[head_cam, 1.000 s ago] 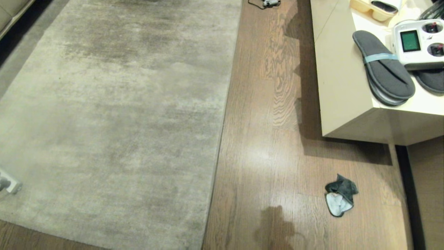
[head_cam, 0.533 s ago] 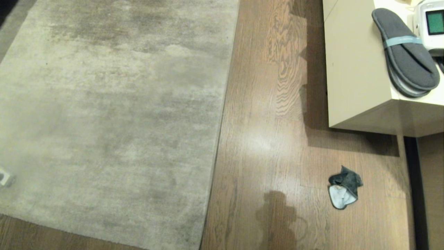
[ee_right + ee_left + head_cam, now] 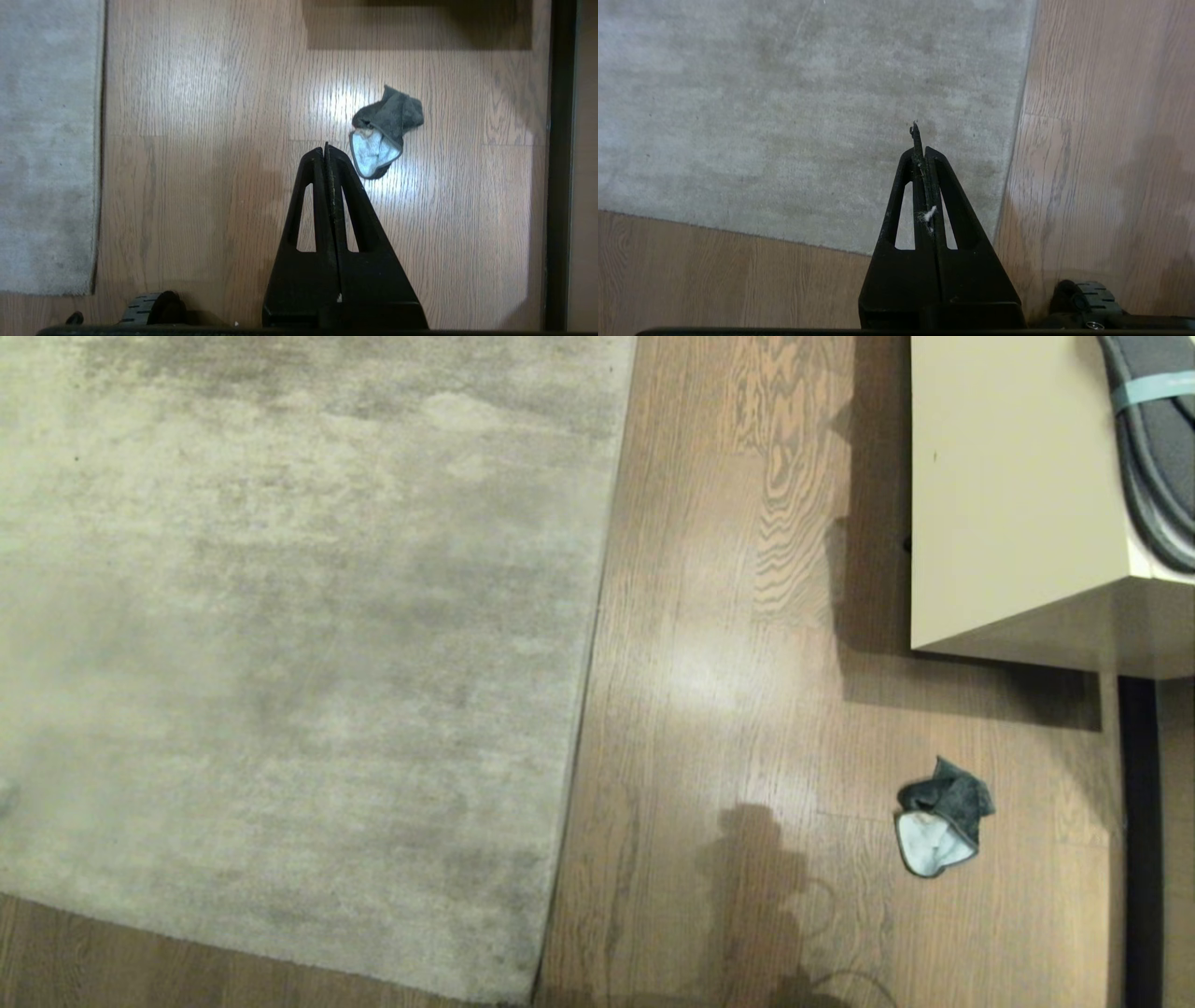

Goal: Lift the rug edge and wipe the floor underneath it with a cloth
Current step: Pick up the rag

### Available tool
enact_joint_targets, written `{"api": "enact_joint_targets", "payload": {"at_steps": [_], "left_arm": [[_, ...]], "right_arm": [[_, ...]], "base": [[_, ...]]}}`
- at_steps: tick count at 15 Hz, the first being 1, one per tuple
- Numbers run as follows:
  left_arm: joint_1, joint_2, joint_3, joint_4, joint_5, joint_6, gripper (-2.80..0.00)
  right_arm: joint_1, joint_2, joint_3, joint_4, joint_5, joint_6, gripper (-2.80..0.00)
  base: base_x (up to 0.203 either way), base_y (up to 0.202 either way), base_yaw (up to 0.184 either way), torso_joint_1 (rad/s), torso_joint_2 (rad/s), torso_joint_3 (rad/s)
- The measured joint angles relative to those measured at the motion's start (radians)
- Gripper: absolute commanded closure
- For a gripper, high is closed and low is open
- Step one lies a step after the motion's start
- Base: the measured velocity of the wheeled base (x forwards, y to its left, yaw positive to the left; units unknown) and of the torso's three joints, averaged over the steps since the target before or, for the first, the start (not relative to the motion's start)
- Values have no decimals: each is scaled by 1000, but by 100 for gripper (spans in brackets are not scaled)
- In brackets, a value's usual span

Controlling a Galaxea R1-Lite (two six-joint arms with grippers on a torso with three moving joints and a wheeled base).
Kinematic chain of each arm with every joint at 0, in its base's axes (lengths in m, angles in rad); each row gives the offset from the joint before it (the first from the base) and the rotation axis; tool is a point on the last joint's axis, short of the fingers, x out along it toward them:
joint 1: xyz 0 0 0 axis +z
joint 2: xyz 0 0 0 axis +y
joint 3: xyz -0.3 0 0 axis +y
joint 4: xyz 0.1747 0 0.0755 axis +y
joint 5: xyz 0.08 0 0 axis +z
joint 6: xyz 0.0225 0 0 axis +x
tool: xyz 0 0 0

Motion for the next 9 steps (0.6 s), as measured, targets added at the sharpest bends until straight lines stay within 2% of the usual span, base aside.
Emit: {"api": "enact_joint_targets", "payload": {"at_steps": [9], "left_arm": [[0,0,0,0,0,0,0]], "right_arm": [[0,0,0,0,0,0,0]], "base": [[0,0,0,3,3,-195]]}}
